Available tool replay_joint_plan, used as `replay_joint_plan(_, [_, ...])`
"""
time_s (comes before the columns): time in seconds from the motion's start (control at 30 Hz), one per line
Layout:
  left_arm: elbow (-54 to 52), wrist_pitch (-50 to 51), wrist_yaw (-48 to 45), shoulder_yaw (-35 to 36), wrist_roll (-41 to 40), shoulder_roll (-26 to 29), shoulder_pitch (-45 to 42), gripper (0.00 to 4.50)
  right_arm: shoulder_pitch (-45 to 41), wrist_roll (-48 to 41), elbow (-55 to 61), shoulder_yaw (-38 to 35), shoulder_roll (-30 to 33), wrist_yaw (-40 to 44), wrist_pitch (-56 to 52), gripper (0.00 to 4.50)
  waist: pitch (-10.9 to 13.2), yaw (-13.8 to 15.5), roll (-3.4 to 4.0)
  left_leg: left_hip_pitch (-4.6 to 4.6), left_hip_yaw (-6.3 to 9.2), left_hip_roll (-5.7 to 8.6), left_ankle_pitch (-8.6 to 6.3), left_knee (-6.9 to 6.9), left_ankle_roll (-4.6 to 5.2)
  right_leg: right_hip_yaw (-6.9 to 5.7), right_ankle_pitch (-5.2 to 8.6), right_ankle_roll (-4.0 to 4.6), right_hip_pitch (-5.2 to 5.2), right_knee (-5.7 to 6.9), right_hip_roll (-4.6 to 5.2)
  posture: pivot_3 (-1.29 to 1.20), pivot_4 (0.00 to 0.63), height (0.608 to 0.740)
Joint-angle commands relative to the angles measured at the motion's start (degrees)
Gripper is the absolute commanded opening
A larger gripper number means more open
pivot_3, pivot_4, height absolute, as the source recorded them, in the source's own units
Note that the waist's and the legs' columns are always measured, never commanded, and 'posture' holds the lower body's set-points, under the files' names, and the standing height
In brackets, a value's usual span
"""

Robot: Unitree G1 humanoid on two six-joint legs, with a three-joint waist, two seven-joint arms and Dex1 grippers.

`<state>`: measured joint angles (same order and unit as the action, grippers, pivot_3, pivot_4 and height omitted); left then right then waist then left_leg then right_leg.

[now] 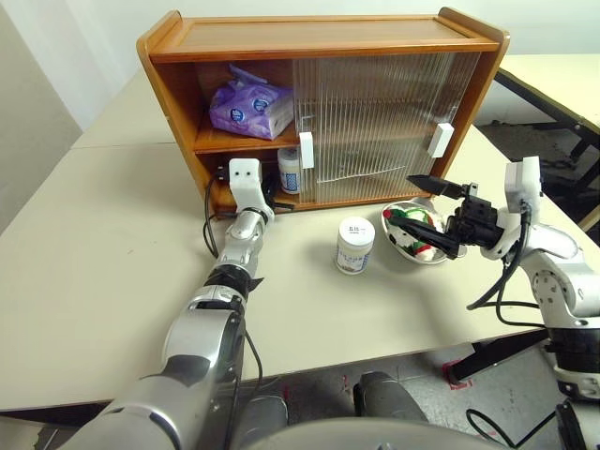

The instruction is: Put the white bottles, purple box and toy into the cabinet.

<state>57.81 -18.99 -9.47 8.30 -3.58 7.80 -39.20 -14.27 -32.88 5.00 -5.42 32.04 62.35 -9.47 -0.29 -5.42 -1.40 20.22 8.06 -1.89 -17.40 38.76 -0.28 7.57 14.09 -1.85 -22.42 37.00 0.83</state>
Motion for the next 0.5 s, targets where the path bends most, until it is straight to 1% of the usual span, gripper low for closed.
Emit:
replay_joint_plan(0.03, [-3.43,-0.74,-2.14,0.04,-1.05,0.26,3.14,0.02,-0.99,0.24,-0.48,0.81,-0.35,0.59,-0.12,4.5,-0.01,0.03,0.01,0.02,0.0,0.0,0.0,0.0,0.0,0.0,-0.01,0.02,0.0,0.0,0.0,-0.18,0.0,0.74])
replay_joint_plan(0.23, [-10.6,1.39,-6.79,-0.84,-2.48,0.84,8.33,0.02,-1.83,0.42,-1.18,1.02,-0.7,1.02,-0.23,4.5,-0.01,0.16,0.01,0.05,0.0,0.0,0.0,0.01,0.0,-0.01,-0.04,0.07,-0.02,0.0,0.0,-0.17,0.0,0.74])
replay_joint_plan(0.4, [-26.72,5.67,-17.37,-2.08,-7.71,3.02,16.69,0.02,-1.91,0.48,-1.51,1.1,-0.84,1.31,-0.13,4.5,-0.01,0.25,0.02,0.12,0.0,0.0,-0.02,-0.01,-0.04,-0.01,-0.14,0.24,-0.07,0.0,0.0,-0.17,0.0,0.74])
replay_joint_plan(0.47, [-36.27,8.46,-24.48,-2.84,-11.27,6.83,20.85,0.02,-1.62,0.37,-1.55,0.91,-0.77,1.46,-0.12,4.5,-0.02,0.21,0.03,0.15,0.0,0.0,-0.06,-0.04,-0.08,-0.02,-0.18,0.31,-0.13,0.01,0.0,-0.17,0.0,0.74])
replay_joint_plan(0.5, [-39.39,9.76,-26.83,-3.11,-12.58,8.24,22.1,0.02,-1.63,0.34,-1.72,0.85,-0.73,1.56,-0.12,4.5,-0.02,0.23,0.03,0.17,0.0,0.0,-0.07,-0.06,-0.09,-0.03,-0.19,0.33,-0.16,0.02,-0.01,-0.16,0.0,0.74])
